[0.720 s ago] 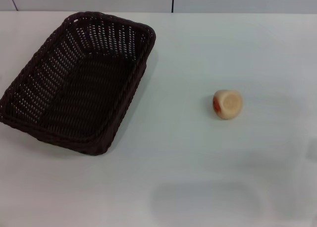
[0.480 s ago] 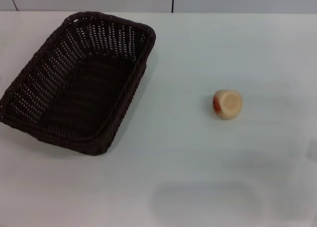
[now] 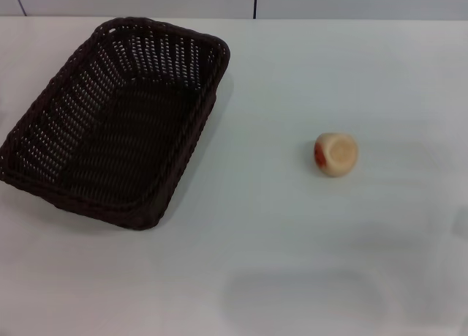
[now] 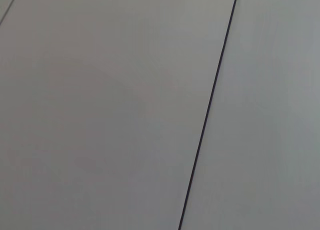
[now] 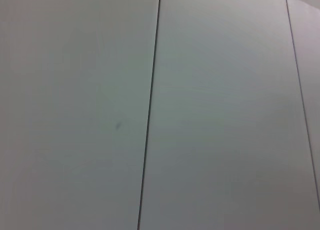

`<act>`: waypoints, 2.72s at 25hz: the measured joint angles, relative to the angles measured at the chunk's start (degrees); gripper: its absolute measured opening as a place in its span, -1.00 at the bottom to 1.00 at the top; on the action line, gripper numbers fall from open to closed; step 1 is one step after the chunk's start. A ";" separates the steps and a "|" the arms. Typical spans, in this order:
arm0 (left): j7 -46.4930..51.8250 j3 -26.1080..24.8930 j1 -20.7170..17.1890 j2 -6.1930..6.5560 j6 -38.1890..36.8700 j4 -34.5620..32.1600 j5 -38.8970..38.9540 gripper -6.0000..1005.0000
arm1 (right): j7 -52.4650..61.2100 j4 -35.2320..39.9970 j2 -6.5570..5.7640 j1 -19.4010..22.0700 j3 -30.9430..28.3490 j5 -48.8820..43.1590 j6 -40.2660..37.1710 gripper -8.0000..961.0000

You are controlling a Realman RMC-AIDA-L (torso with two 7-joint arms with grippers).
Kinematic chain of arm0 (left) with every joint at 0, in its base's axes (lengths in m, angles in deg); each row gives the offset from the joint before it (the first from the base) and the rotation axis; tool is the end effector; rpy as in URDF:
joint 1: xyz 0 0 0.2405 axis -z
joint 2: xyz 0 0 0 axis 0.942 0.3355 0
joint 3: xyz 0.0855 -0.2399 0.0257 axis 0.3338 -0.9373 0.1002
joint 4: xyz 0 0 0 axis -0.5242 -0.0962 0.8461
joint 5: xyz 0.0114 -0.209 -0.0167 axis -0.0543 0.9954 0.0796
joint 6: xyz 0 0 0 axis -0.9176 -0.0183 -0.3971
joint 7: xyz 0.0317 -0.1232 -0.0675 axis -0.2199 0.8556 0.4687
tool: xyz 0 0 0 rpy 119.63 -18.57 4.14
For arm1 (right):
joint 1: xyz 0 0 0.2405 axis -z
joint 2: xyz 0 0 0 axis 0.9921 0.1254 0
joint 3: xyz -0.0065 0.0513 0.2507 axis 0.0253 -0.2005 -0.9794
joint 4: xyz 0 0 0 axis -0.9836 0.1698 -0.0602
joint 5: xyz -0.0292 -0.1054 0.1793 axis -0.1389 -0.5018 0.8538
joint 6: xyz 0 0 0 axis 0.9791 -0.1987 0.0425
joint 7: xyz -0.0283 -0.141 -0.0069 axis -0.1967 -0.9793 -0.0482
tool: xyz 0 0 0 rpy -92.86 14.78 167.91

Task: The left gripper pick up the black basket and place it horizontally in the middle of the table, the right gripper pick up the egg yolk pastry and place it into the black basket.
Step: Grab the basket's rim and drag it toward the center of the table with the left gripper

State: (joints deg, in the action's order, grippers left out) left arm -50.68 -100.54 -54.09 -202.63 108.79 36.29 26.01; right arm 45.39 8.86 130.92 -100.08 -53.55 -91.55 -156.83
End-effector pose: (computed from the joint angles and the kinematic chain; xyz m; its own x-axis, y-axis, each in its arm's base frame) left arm -0.3762 0.2786 0.1066 0.4532 -0.3012 0.8390 0.8678 -0.0662 -0.4925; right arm 0.2869 0.2818 0.0298 0.8181 0.3638 -0.4454 -0.5723 0.4388 -0.6928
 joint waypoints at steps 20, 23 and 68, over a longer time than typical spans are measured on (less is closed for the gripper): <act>41.93 14.25 -2.73 1.66 -10.84 22.25 -5.65 0.58 | 0.00 0.07 0.00 0.02 0.00 0.00 0.00 0.05; 50.48 14.44 -1.90 2.58 -11.85 27.46 -13.14 0.58 | 0.00 0.10 0.00 0.04 0.00 -0.01 0.00 0.05; 93.17 30.58 13.22 0.63 -10.19 55.88 -91.50 0.53 | 0.00 -0.43 0.18 0.43 0.30 0.71 -0.44 0.02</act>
State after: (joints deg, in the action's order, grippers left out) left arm 42.49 -69.96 -40.86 -202.00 98.60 92.18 -65.49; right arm 45.38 8.43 131.10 -99.66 -53.25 -90.84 -157.28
